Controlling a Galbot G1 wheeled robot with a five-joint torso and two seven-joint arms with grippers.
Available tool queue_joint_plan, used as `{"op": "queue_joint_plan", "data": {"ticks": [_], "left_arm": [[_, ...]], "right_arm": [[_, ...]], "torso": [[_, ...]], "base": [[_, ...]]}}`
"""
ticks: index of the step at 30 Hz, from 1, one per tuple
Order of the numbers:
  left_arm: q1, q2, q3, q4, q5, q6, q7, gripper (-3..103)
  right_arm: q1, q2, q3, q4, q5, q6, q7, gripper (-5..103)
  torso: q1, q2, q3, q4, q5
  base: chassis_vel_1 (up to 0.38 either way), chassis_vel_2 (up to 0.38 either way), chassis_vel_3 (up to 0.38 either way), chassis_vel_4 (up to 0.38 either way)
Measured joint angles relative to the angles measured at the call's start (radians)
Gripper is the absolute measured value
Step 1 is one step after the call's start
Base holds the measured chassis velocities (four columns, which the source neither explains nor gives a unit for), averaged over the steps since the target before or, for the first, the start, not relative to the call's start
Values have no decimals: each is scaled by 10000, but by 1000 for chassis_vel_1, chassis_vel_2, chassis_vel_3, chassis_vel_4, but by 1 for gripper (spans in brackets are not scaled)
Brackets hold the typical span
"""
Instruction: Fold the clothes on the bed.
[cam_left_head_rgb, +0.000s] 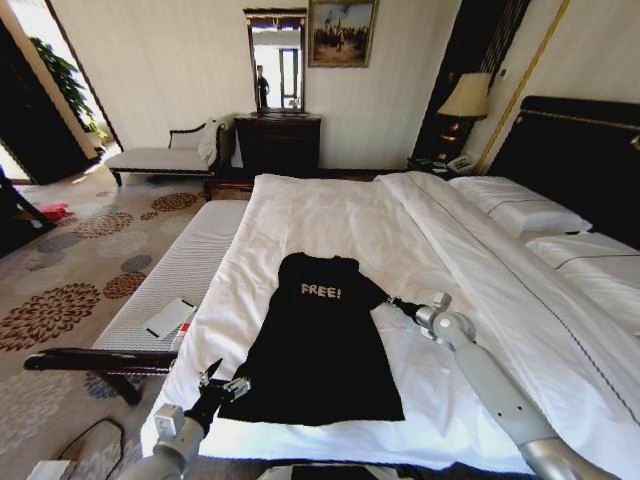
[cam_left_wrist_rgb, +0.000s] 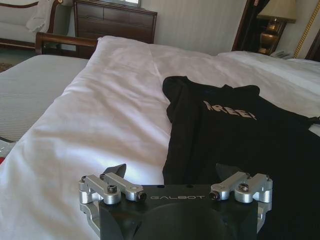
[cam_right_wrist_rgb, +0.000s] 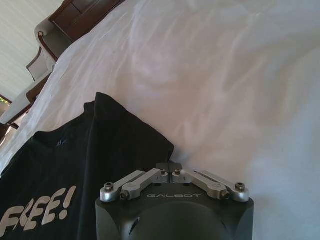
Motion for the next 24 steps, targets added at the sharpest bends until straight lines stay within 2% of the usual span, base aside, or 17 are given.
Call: {"op": "queue_joint_plan", "data": {"ticks": [8,17,24], "left_arm": [[-26,-17,-22,31,-22,-34,8,100],[-182,-16,129,60,-22,-61,17,100],[-272,-15,248,1,-23,-44,-11,100]], "right_arm": [[-59,-261,242,72,26,193,28,0],[-370,-911,874,282,285,255,51,0],[-336,-973,999,114,305,324,-6,0]], "torso": [[1,0,1,1,1],[1,0,0,-2,0],[1,0,0,0,1]], "base": [[0,0,0,0],[0,0,0,0],[0,0,0,0]]}}
